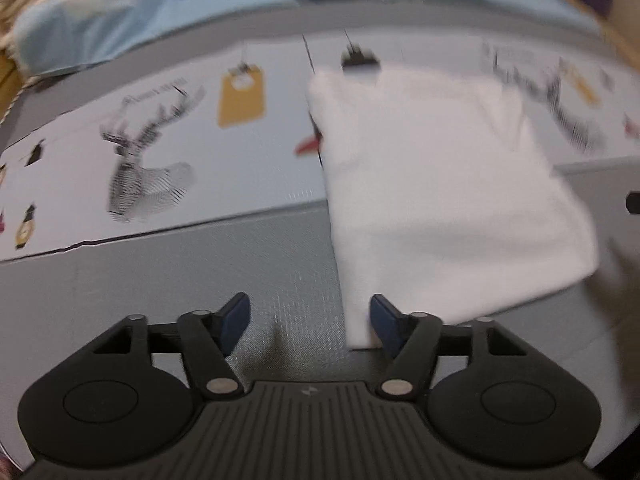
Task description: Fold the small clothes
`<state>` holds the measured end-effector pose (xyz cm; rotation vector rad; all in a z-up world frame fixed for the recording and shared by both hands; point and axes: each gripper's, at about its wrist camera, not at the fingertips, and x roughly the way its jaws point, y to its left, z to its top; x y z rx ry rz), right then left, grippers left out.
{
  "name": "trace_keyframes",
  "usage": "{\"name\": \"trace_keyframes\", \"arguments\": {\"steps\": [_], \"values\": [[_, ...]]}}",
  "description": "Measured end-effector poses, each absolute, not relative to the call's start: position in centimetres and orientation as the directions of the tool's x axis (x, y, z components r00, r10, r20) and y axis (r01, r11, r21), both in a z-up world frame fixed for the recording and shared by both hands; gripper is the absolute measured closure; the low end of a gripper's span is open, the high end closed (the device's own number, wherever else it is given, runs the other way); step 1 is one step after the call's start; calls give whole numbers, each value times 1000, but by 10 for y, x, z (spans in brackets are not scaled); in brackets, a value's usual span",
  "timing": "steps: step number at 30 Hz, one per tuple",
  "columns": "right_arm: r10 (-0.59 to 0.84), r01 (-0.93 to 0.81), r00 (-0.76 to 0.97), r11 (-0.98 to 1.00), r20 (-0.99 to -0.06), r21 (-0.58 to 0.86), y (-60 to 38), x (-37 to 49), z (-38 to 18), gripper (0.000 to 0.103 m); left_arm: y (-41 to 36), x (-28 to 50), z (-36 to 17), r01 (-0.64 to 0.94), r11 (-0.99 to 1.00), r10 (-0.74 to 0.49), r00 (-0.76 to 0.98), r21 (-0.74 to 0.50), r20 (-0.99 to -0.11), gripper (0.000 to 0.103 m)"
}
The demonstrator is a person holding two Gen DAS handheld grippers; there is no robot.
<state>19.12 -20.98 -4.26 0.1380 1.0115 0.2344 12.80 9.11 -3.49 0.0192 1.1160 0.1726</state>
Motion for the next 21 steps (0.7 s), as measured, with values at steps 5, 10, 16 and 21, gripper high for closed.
{"name": "trace_keyframes", "arguments": {"steps": [5,10,16,21], "values": [[290,-190,685,957,-668,221,-222,139,24,21,79,85,31,-147,989,106,599,21,-793,23],[332,-293,768,943,-548,160,-227,81,58,9,43,35,66,-162,987,130,727,16,-674,16],[303,-283,798,952,-521,121,-226,37,34,9,16,13,57,-203,979,142,737,-16,-661,16],[272,-248,797,961,-539,119,-216,39,21,9,24,28,47,-233,972,152,709,-24,-689,15]]}}
